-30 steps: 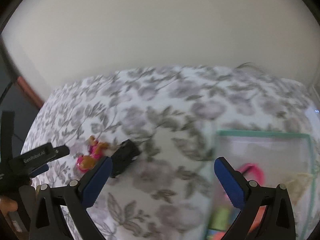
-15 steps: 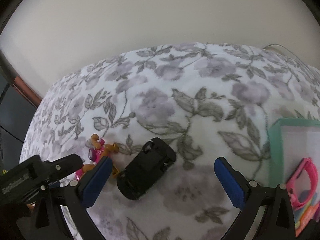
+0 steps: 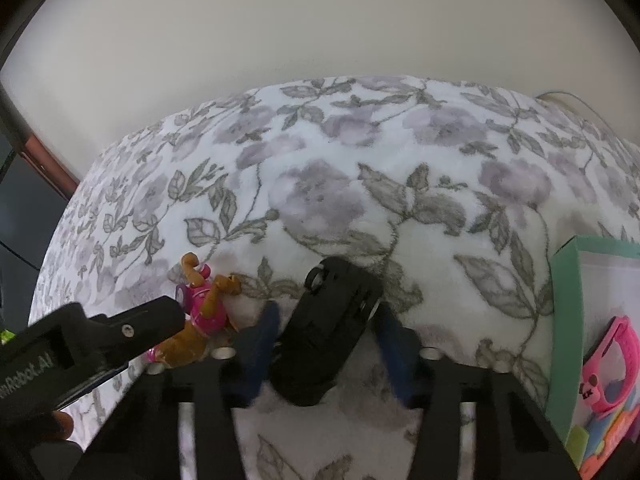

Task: Organize rigid objects
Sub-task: 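Grasp the pink toy figure with the left tool while the right tool grasps the black toy car, then lift and carry the toy figure and toy car with both tools over the tray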

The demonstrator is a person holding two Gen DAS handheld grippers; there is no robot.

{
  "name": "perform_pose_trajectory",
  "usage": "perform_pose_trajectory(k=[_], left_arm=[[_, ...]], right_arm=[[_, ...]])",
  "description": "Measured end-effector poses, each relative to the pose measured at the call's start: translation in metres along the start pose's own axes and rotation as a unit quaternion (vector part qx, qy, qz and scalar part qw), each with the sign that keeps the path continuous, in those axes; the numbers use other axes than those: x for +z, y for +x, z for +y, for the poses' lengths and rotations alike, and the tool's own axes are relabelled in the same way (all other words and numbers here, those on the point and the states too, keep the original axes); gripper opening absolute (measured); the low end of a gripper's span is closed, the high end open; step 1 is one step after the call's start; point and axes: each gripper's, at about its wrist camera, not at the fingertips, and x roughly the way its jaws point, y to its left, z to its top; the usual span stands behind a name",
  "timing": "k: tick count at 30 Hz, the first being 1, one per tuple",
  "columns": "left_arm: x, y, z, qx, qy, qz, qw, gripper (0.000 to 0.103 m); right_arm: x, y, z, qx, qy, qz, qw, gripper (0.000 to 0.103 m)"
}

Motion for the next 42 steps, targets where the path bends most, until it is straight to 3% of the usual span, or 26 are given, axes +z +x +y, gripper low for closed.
perform_pose_trajectory(k=[4, 6, 10, 12, 14, 22, 30, 42], left_arm=[[-0.001, 0.005, -0.006, -0.005, 0.011, 0.002, 0.9999, 0.098], [-0.003, 0.005, -0.007, -0.005, 0.017, 0.005, 0.9998, 0.085], [-0.005, 0.008, -0.01, 0.002, 0.033, 0.003, 0.9995, 0.073], [-0.006, 0.004, -0.01, -0.013, 0.035, -0.001, 0.9993, 0.052], [-0.006, 0.004, -0.013, -0.026, 0.037, 0.002, 0.999, 0.045], [-0.006, 0.003, -0.017, -0.018, 0.049, -0.008, 0.9986, 0.045], [-0.006, -0.022, -0.017, -0.037, 0.042, -0.016, 0.9983, 0.044], [-0.04, -0.104, -0.045, -0.072, 0.083, -0.058, 0.9923, 0.044]], right_arm=[[-0.001, -0.002, -0.005, 0.009, 0.002, 0.003, 1.0, 0.044], [-0.002, -0.003, -0.009, 0.013, 0.009, 0.003, 1.0, 0.044], [-0.003, -0.005, -0.013, 0.017, 0.018, 0.004, 1.0, 0.044], [-0.004, -0.006, -0.014, 0.015, 0.017, 0.005, 1.0, 0.044], [-0.004, -0.006, -0.014, 0.015, 0.017, 0.005, 1.0, 0.044], [-0.005, -0.009, -0.016, 0.012, 0.013, 0.009, 1.0, 0.044], [-0.011, -0.03, -0.022, 0.008, 0.008, 0.013, 1.0, 0.044], [-0.023, -0.118, -0.039, -0.009, 0.033, -0.014, 0.999, 0.044]])
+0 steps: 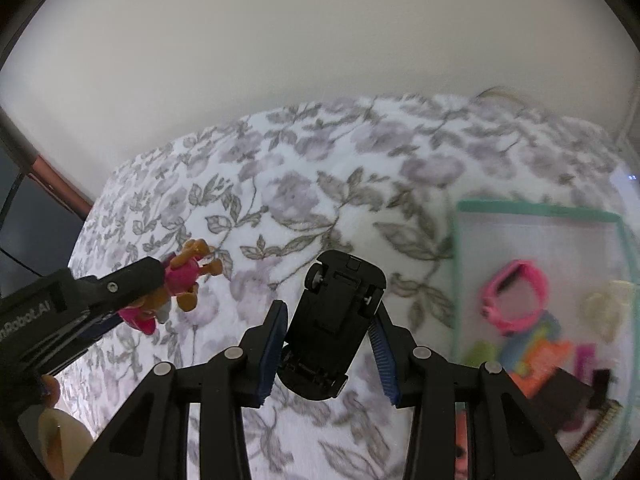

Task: Organize rigid objects
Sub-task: 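Lift and carry the toy figure and toy car with both tools over the tray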

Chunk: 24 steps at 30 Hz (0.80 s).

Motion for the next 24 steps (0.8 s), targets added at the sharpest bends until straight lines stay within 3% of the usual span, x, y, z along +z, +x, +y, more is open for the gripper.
perform_pose_trajectory(k=[12, 24], left_arm=[[-0.052, -0.072, -0.069, -0.043, 0.074, -0.048, 0.9952, 0.045], [-0.127, -0.062, -0.14, -0.039, 0.171, -0.018, 0.9843, 0.045]], right_arm=[[-0.027, -0.101, -0.061, -0.036, 0.053, -0.06, 0.996, 0.044], [-0.069, -0.144, -0.14, -0.105, 0.12, -0.071, 0.985, 0.044]])
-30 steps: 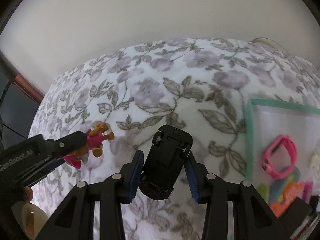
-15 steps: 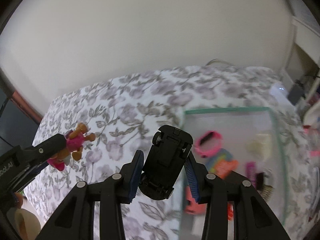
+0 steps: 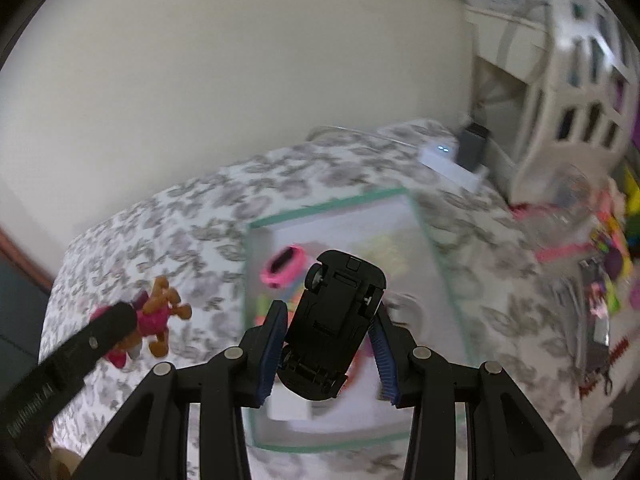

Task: Organize rigid objects
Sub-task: 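Lift and carry the toy figure and toy car with both tools over the tray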

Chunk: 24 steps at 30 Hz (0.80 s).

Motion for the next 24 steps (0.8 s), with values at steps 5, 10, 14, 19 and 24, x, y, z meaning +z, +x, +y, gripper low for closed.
perform_pose_trajectory(k=[5, 10, 14, 19, 24], left_arm=[[-0.028, 0.027, -0.024, 0.003, 0.025, 0.029, 0.9992, 0.045], [-0.05, 0.053, -0.037, 0.002, 0.036, 0.055, 0.9978, 0.045], [-0.064, 0.068, -0.047, 0.011, 0.058, 0.074, 0.9955, 0.045], [-0.071, 0.083, -0.049, 0.034, 0.07, 0.089, 0.993, 0.045], [-0.073, 0.089, -0.044, 0.034, 0.061, 0.101, 0.9925, 0.045]], right_arm=[[-0.01, 0.016, -0.037, -0.032, 0.028, 0.026, 0.999, 0.044], [-0.022, 0.042, -0.061, -0.062, 0.048, 0.069, 0.995, 0.044], [-0.033, 0.063, -0.07, -0.077, 0.048, 0.103, 0.99, 0.044], [-0.04, 0.077, -0.076, -0.089, 0.048, 0.127, 0.987, 0.044], [-0.041, 0.084, -0.073, -0.089, 0.045, 0.144, 0.985, 0.045]])
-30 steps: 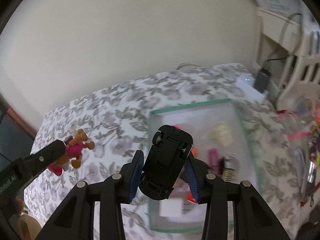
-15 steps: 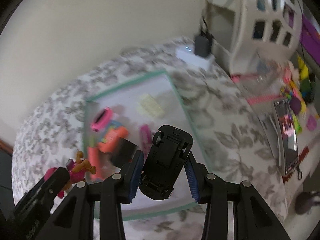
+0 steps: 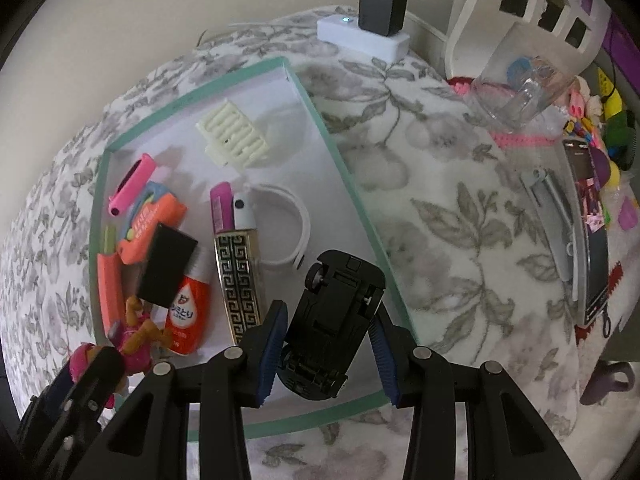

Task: Organize rigid objects
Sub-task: 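Lift and carry the toy figure and toy car with both tools over the tray, then open the left tool to drop the toy figure while the right tool releases the toy car into the tray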

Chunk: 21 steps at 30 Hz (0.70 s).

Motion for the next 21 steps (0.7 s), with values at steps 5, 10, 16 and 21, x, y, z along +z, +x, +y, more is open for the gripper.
perform_pose_trajectory(k=[5, 10, 16, 21], left_arm=[[-0.002, 0.009, -0.001, 0.008, 0.011, 0.012, 0.9998, 0.045], [-0.001, 0.012, -0.001, 0.013, 0.019, 0.013, 0.9996, 0.045], [0.001, 0.009, 0.001, 0.004, 0.013, 0.011, 0.9998, 0.056], [0.004, 0.003, 0.006, -0.008, -0.001, 0.008, 0.9999, 0.057]], right_arm=[[-0.003, 0.004, 0.002, -0.001, -0.002, 0.008, 1.0, 0.045], [-0.002, 0.005, 0.002, -0.002, -0.001, 0.007, 1.0, 0.047], [-0.001, 0.005, 0.002, -0.005, 0.0, 0.003, 1.0, 0.059], [-0.001, -0.001, 0.004, -0.009, -0.003, -0.008, 1.0, 0.063]])
